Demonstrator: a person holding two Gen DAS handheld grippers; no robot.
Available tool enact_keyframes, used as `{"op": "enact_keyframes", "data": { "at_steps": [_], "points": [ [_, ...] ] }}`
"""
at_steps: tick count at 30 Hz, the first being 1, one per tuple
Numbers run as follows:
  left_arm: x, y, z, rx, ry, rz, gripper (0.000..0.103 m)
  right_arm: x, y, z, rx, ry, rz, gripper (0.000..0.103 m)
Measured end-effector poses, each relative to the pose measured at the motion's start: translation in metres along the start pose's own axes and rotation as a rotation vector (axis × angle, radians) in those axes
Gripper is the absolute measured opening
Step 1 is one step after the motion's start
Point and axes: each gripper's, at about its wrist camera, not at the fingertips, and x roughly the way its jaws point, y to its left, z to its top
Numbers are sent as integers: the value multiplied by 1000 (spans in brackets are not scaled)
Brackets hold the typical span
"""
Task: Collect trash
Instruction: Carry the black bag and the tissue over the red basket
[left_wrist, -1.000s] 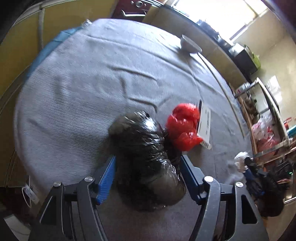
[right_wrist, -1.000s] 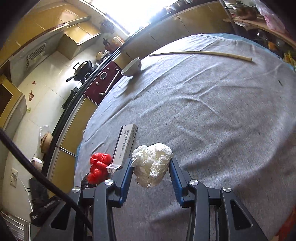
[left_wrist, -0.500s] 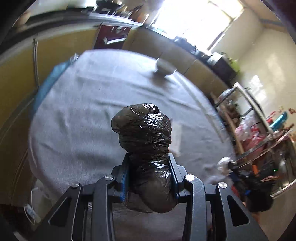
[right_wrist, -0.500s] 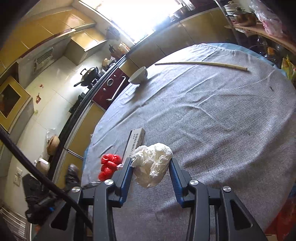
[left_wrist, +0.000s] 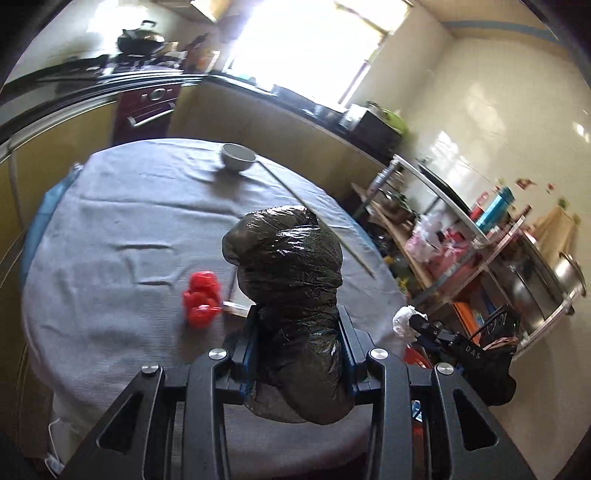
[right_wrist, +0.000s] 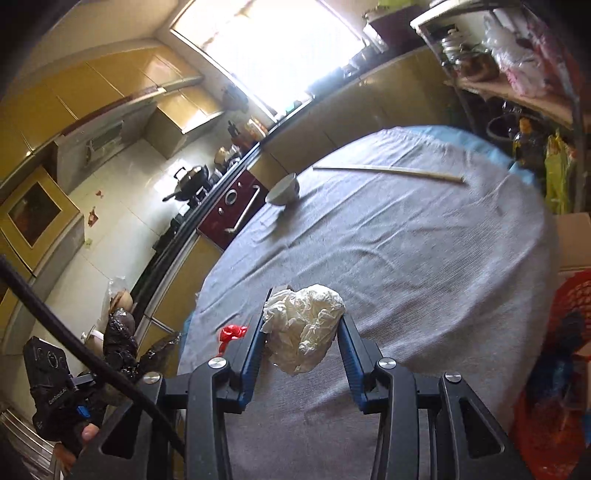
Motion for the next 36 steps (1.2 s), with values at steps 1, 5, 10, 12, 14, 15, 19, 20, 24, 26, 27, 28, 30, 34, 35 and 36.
{"op": "enact_keyframes", "data": {
  "at_steps": [1,5,10,12,14,15,19,20,24,26,27,28,30,34,35,36],
  "points": [
    [1,-6,-1,13,3,-7,39,-7,-1,0,-4,-11,-3,43],
    [9,-34,-5,70,28,-28,39,-32,-9,0,-15,-52,-15,43],
    [23,-64,-10,130,60,-45,39,-60,-24,-4,-13,-84,-26,43],
    [31,-79,-14,160,75,-53,39,-69,-32,-6,-3,-94,-31,43],
    [38,-91,-17,184,93,-59,39,-80,-43,-8,14,-109,-37,43],
    [43,-99,-19,198,104,-63,39,-85,-48,-9,22,-116,-41,43],
    [60,-126,-26,249,136,-77,39,-106,-68,-9,61,-145,-51,43],
    [66,-134,-29,266,147,-85,39,-109,-71,-9,67,-151,-54,43],
    [86,-161,-39,315,187,-101,39,-125,-90,-10,99,-170,-70,43],
    [95,-173,-45,336,208,-110,39,-131,-100,-12,119,-176,-79,43],
    [101,-179,-49,348,221,-114,39,-134,-105,-14,130,-180,-86,43],
    [108,-186,-52,360,236,-118,39,-137,-112,-15,145,-181,-92,43],
    [116,-195,-58,374,257,-125,39,-141,-122,-18,171,-183,-100,43],
    [137,-215,-71,400,302,-144,39,-150,-141,-24,203,-190,-131,43],
    [142,-220,-73,404,312,-150,39,-152,-146,-27,210,-192,-145,43],
    [147,-225,-77,410,322,-157,39,-153,-149,-27,215,-192,-152,43]
  ]
}}
